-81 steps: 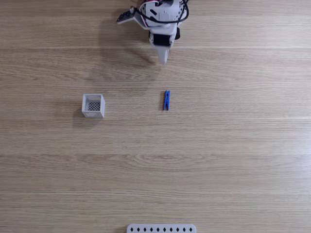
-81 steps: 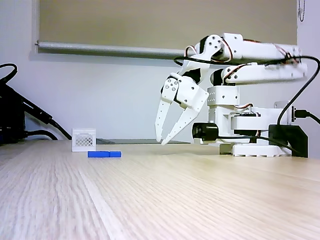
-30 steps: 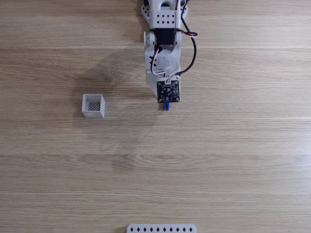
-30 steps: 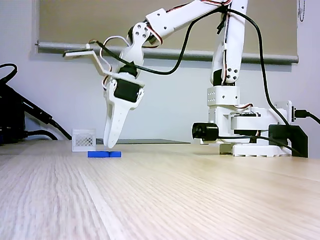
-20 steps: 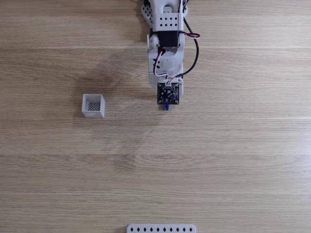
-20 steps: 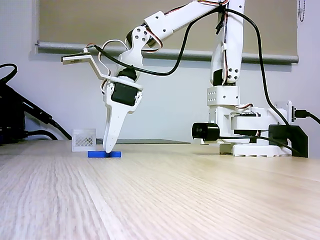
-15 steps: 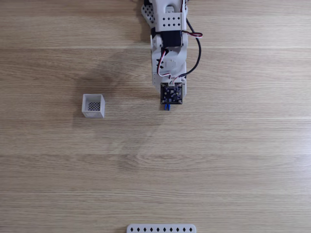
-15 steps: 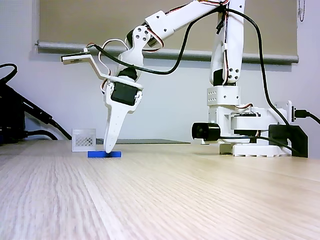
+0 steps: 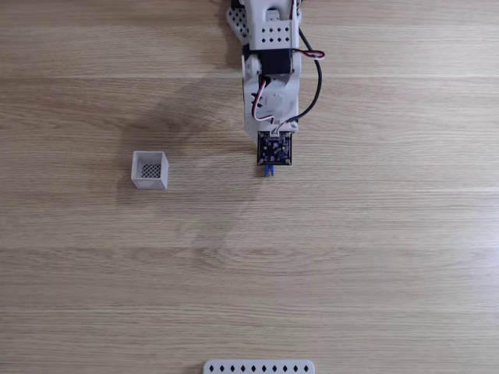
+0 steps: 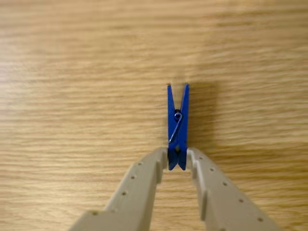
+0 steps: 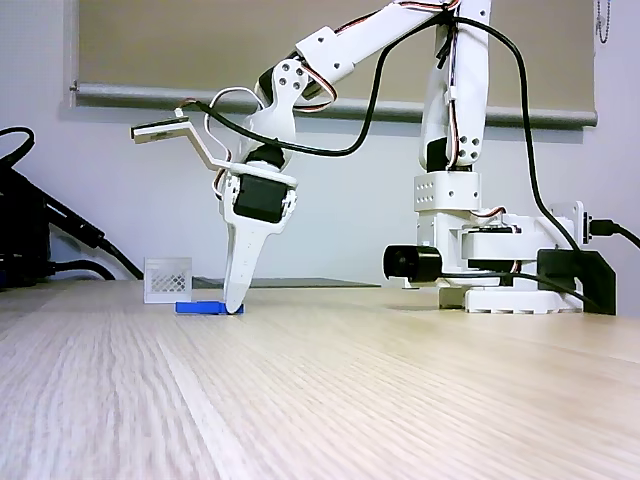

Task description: Grasp a peg and put it in the crate.

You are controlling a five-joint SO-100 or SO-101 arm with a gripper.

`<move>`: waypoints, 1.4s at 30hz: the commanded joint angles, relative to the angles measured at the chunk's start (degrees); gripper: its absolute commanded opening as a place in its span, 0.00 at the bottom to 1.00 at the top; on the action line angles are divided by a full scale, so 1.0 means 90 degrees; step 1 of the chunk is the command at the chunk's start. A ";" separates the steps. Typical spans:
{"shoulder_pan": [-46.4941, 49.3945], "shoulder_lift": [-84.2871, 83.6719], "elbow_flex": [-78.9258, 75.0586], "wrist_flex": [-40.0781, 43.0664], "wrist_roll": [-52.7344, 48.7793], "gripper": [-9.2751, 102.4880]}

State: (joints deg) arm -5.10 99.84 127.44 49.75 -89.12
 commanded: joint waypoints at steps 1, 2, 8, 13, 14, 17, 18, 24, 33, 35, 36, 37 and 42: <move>0.0049 0.1016 -0.0088 -0.0186 0.0010 0.08; 0.0049 0.1143 -0.0078 -0.0312 0.0010 0.08; 0.0508 0.1904 0.0811 -0.2471 -0.0010 0.08; 0.1201 0.2324 0.2041 -0.5166 -0.0010 0.08; 0.1367 0.2344 0.2275 -0.5703 -0.0010 0.08; 0.1875 0.2305 0.2842 -0.7217 -0.0010 0.08; 0.2031 0.2256 0.2988 -0.7617 -0.0010 0.08; 0.2764 0.1533 0.3047 -0.8691 0.0068 0.08; 0.3350 -0.0059 0.1875 -0.8457 0.0078 0.08; 0.3447 -0.0400 0.1543 -0.8467 0.0078 0.08; 0.3506 -0.0527 0.1416 -0.8467 0.0078 0.08; 0.3555 -0.0645 0.1309 -0.8457 0.0078 0.08; 0.3770 -0.0889 0.1143 -0.8457 0.0039 0.08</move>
State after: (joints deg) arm 27.51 91.14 142.82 -25.49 -88.86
